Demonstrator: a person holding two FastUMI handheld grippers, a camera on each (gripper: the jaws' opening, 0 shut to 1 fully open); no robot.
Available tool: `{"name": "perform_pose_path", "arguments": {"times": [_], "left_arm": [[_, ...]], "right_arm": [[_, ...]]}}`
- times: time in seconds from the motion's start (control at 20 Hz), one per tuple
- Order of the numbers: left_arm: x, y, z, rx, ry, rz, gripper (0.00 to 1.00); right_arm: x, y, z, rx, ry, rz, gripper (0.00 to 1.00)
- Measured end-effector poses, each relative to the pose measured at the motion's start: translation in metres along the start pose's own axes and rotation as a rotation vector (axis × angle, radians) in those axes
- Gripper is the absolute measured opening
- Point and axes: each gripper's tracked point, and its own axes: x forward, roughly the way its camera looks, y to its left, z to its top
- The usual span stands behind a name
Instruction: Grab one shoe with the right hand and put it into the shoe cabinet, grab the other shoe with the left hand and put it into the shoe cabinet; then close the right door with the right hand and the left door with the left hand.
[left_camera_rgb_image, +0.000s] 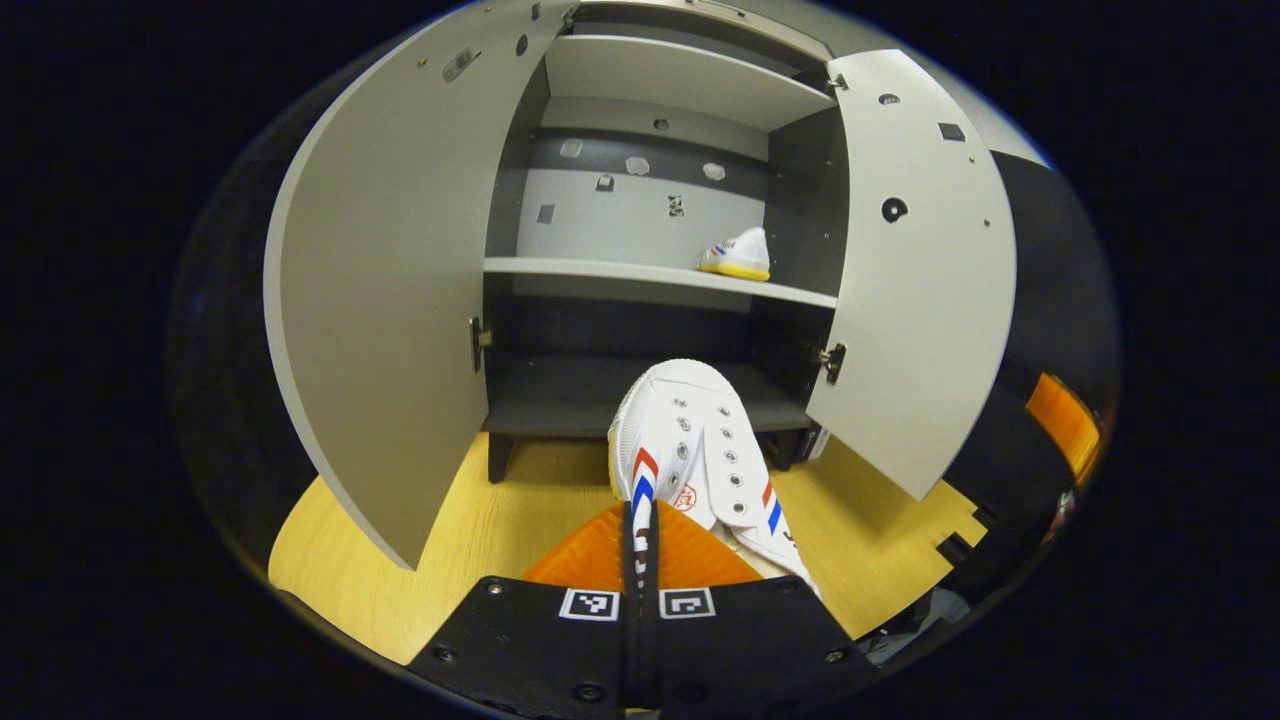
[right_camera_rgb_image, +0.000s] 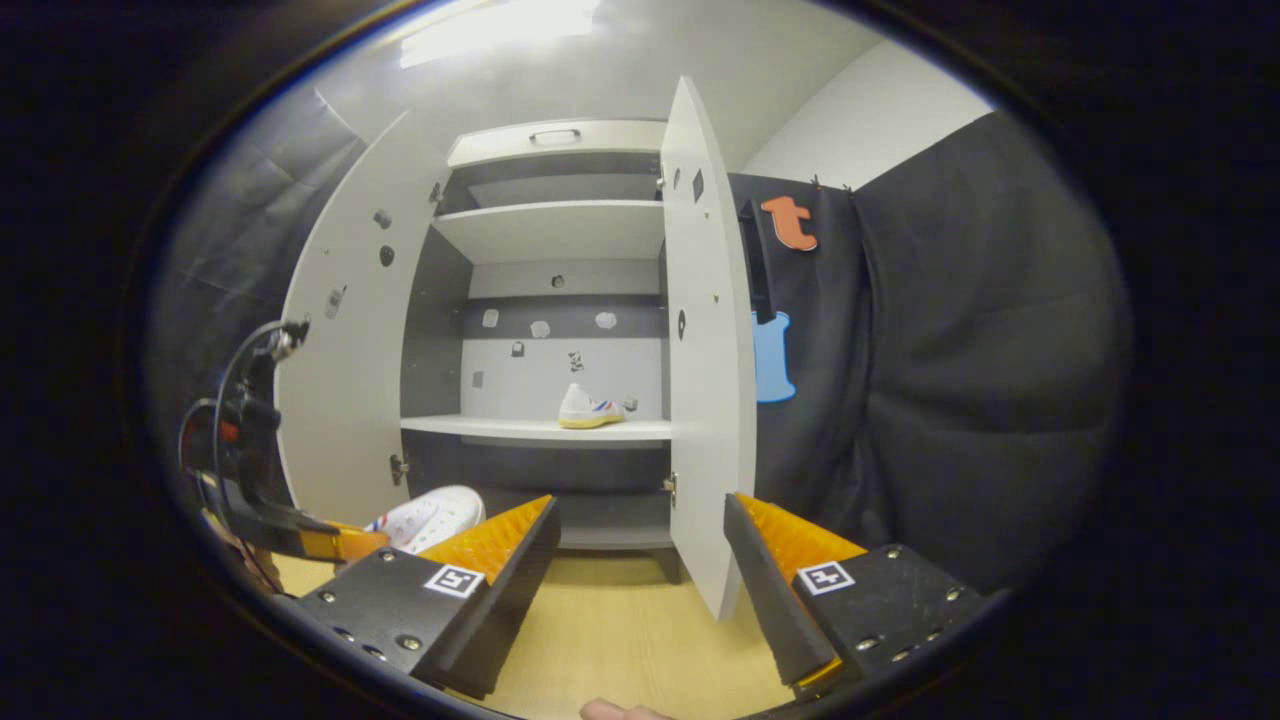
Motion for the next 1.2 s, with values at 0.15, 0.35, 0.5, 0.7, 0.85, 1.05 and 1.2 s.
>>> {"name": "perform_pose_path", "arguments": {"times": [0.15,0.35,0.5,0.7,0.85,1.05,1.2], "left_arm": [[-0.001,-0.006,0.046,0.001,-0.053,-0.003,0.00],[0.006,-0.008,0.104,-0.024,-0.098,-0.003,0.00],[0.020,-0.009,0.146,-0.003,-0.124,0.006,0.00],[0.053,-0.006,0.199,-0.049,-0.136,0.016,0.00],[0.087,0.005,0.226,-0.057,-0.131,0.060,0.00],[0.142,0.012,0.244,-0.100,-0.068,0.078,0.00],[0.188,0.023,0.249,-0.107,-0.058,0.103,0.00]], "right_arm": [[-0.003,-0.005,0.003,-0.001,-0.003,-0.005,0.98],[-0.010,-0.008,0.014,0.022,-0.029,0.000,0.98],[-0.017,-0.011,0.022,0.031,-0.050,0.003,0.98],[-0.023,-0.009,0.030,0.045,-0.072,0.026,0.98],[-0.026,-0.008,0.033,0.046,-0.079,0.041,0.98],[-0.031,-0.013,0.038,0.048,-0.091,0.031,0.98],[-0.035,-0.022,0.039,0.062,-0.092,0.019,0.98]]}}
